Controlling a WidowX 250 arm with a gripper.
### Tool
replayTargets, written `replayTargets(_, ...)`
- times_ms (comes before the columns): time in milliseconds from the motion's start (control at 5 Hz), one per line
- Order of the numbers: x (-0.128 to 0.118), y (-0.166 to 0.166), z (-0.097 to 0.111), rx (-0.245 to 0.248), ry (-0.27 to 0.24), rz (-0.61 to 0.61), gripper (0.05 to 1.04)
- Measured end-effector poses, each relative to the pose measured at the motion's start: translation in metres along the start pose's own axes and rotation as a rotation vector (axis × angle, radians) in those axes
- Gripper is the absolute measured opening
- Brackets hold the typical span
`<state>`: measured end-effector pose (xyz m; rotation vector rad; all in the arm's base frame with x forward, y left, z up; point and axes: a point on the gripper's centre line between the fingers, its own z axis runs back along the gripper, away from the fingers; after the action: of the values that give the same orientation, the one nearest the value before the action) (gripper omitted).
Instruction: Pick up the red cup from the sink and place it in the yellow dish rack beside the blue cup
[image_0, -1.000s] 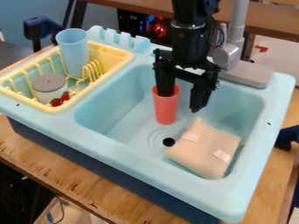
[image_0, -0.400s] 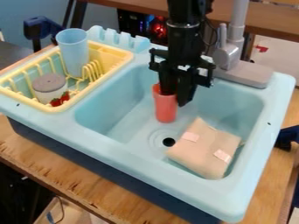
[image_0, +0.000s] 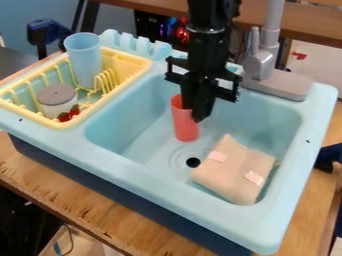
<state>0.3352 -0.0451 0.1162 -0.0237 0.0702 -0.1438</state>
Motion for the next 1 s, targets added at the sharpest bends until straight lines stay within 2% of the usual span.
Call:
replayTargets(200, -0.004, 0.002, 0.016, 0.026, -0.030, 0.014, 0.097)
replayTargets(400, -0.007, 0.003, 0.046, 0.029, -0.119, 0.036, 0.097)
replayTargets(600, -0.016, 0.012, 0.073, 0.083, -0.155, 0.114, 0.097)
replayTargets(1000, -0.024, 0.039, 0.106, 0.168, -0.193, 0.244, 0.097)
